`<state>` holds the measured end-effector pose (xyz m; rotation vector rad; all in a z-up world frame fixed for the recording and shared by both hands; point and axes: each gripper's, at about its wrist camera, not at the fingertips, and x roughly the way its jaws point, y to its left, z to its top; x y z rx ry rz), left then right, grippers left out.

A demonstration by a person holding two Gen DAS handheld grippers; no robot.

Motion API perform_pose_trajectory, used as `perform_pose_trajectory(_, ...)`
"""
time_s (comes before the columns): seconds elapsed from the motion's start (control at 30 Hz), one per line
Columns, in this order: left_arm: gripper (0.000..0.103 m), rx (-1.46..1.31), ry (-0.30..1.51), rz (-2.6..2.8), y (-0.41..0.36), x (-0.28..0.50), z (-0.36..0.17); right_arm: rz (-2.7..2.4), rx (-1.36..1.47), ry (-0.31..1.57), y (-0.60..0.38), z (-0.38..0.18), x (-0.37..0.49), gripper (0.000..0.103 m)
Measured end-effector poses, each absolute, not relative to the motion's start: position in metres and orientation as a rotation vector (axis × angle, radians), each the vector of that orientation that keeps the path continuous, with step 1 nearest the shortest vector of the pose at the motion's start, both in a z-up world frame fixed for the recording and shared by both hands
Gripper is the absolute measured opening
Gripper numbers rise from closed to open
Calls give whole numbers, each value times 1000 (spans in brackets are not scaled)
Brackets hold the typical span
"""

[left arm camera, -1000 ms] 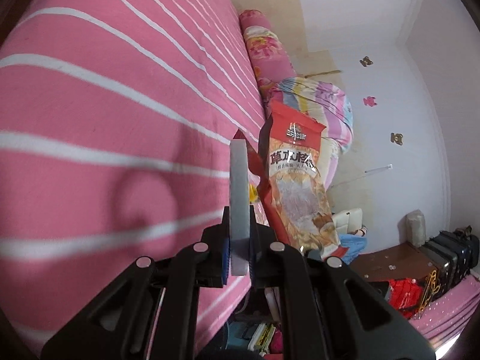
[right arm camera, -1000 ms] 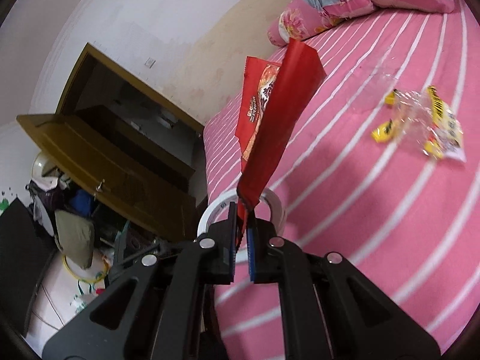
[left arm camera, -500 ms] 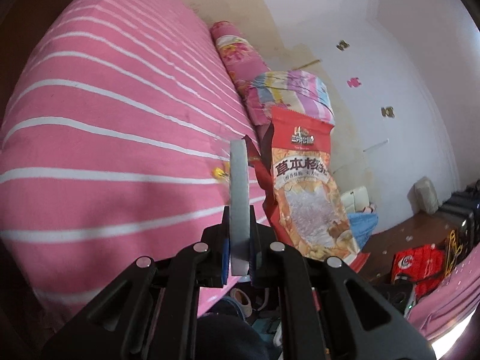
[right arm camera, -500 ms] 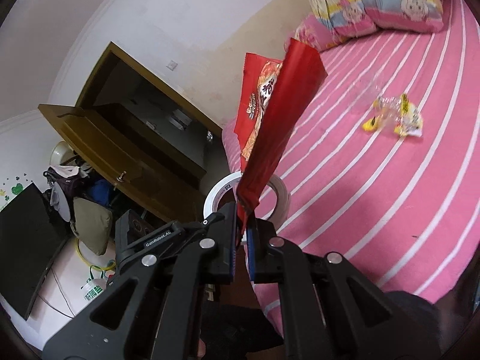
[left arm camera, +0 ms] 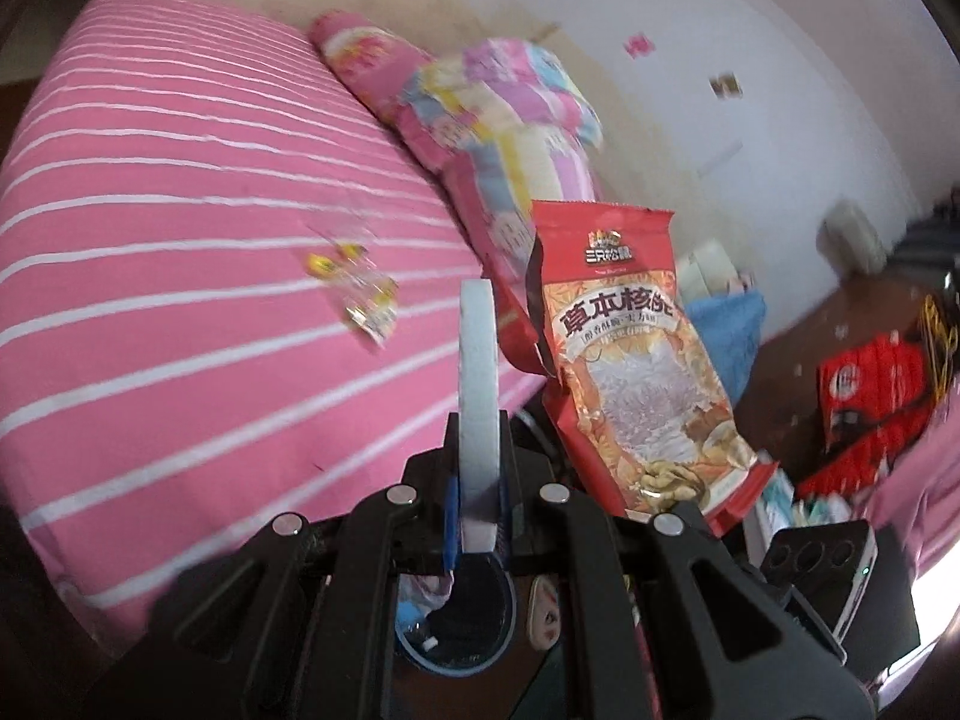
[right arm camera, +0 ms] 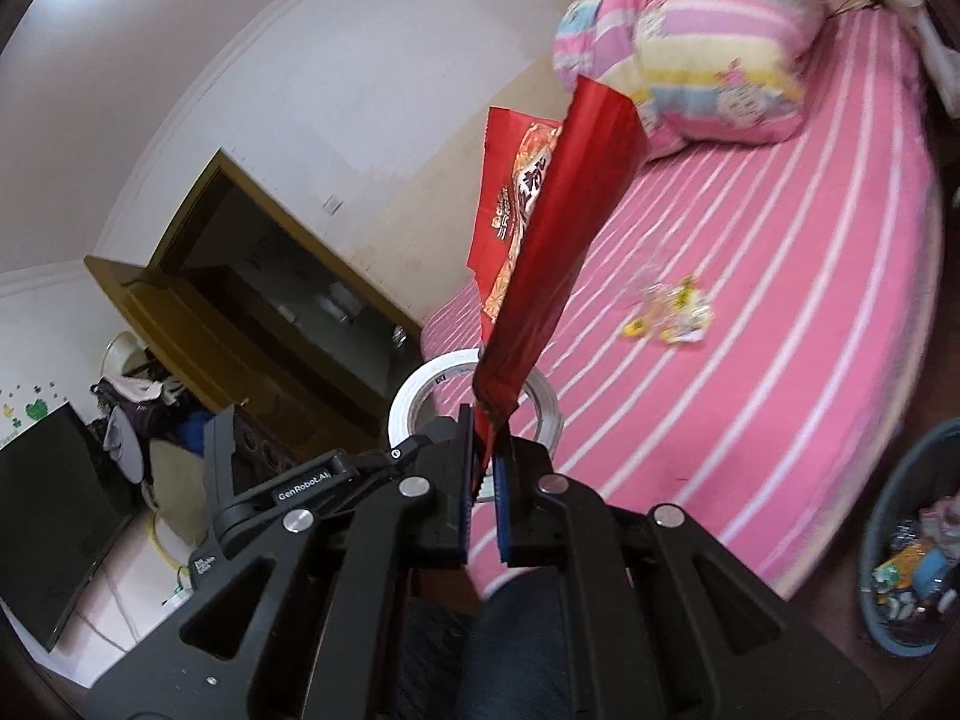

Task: Collect trash
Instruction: 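Carry the tape roll and snack bag in both tools over the wastebasket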

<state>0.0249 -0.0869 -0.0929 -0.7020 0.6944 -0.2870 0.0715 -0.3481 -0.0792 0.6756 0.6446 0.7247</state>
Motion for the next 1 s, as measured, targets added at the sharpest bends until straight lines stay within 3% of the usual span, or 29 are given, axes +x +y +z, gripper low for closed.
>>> perform_pose_trajectory(0.37, 9, -546, 863, -419, -215, 60, -129, 508, 746, 652, -460, -122, 45, 7)
perform_pose_trajectory(1.0, 9, -289, 1185, -521, -363, 102, -266, 182, 836, 837, -565, -234, 22, 7)
